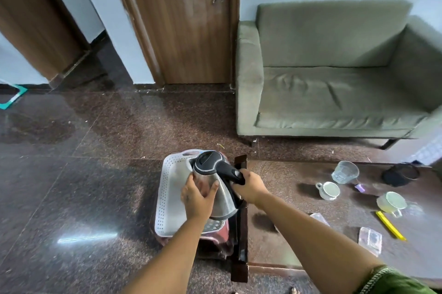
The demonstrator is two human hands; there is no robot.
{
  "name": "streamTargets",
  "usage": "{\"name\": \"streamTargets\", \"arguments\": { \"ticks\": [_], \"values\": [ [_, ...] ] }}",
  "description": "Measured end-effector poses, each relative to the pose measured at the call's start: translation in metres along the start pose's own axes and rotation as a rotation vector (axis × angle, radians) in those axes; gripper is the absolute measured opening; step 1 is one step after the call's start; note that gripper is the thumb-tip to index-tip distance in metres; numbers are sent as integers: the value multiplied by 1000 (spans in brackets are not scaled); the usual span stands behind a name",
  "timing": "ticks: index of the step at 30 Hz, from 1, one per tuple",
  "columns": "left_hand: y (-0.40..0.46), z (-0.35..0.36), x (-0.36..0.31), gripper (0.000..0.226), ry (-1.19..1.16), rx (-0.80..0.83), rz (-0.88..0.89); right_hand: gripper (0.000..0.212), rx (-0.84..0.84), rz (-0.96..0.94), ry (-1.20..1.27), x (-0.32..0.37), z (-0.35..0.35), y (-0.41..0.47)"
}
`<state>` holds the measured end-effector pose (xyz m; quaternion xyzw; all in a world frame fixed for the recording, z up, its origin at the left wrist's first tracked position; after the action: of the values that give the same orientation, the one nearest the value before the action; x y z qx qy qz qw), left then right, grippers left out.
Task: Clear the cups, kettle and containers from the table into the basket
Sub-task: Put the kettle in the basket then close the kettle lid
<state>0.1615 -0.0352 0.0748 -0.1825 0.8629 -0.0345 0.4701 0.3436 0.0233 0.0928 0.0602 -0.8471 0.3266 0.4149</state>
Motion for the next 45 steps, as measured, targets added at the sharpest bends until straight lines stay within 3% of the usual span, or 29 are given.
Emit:
{"name": "streamTargets", "arguments": {
  "ticks": [5,10,13,16,24,27,31,33,37,45],
  "values": [
    [4,50,-41,101,-159,156,66,34,-129,36,78,-28,-51,-34],
    [2,116,-80,98,-148,316,127,20,-288,79,169,-71,-99,-74],
    [-7,162,-106,82,-129,439,142,12,-390,110,264,-105,-125,-100],
    [-18,215,-120,68,-47,574,122,12,-446,154,321,-144,-149,-125],
    [-50,354,-132,89,-24,887,27,9,-533,282,323,-250,-206,-173],
    [-75,395,-148,76,-122,996,-64,20,-552,327,355,-291,-221,-179],
    [-87,449,-143,69,-194,1035,-174,44,-558,351,378,-327,-239,-181],
    [-91,464,-136,80,-87,1026,-229,45,-530,372,335,-337,-249,-179],
    [-90,489,-133,67,-167,994,-234,43,-454,388,267,-357,-259,-167],
    [-76,500,-125,67,-271,903,-234,54,-420,430,241,-370,-271,-132]
  ]
}}
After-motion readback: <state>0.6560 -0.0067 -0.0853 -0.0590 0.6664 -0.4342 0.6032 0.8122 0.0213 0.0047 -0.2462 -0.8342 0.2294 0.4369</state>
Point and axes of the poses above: each hand's wrist, its own y-axis towards the middle knuckle, its own z-axis out of the palm, x = y × z, the point moved 8 cm from there along y, towards the middle knuckle, and after that the axes turned 15 degrees about x, right-handed, at the moved point
